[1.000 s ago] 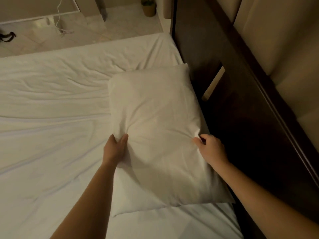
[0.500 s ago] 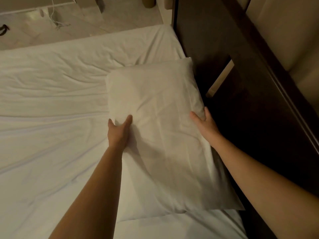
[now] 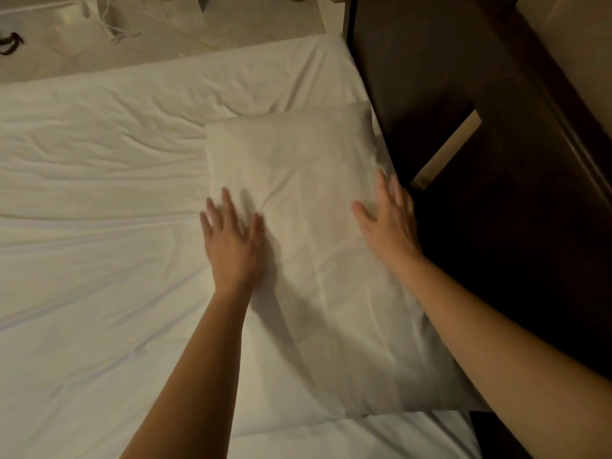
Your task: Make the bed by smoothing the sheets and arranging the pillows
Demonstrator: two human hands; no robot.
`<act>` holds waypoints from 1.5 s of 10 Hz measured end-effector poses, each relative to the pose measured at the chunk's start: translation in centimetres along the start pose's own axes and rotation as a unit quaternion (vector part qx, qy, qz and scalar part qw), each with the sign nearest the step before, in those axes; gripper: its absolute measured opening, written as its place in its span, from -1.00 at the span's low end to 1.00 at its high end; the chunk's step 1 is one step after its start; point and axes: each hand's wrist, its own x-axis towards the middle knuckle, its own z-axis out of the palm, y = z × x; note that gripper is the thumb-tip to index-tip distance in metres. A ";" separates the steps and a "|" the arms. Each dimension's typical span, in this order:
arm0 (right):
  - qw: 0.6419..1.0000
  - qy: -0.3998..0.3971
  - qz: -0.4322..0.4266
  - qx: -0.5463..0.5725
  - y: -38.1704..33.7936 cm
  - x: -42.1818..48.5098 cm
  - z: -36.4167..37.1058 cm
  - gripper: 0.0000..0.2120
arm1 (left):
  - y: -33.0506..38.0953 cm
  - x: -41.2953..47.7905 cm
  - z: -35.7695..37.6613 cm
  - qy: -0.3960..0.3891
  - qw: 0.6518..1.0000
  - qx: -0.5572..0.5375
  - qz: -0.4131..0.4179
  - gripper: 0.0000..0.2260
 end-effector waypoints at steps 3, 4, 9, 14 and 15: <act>0.975 -0.081 -0.150 -0.142 0.5 2.3 5.1 -0.44 | -2.7 -1.1 2.9 -0.118 0.989 0.083 0.024 -0.50; 0.988 -0.068 -0.042 -0.132 5.5 1.6 5.3 -0.41 | -6.9 -2.7 2.6 -0.177 0.976 0.085 -0.097 -0.45; 0.971 -0.016 -0.161 -0.178 2.6 -16.0 4.1 -0.33 | -1.2 -14.3 1.6 -0.097 0.985 0.073 0.126 -0.48; 0.979 -0.148 0.024 -0.135 11.7 -20.2 0.3 -0.35 | -8.3 -24.8 -3.7 -0.251 0.966 0.008 -0.065 -0.48; 0.978 -0.192 0.064 -0.044 10.6 -20.0 -2.6 -0.45 | -9.1 -27.3 -5.7 -0.247 0.961 -0.007 -0.126 -0.52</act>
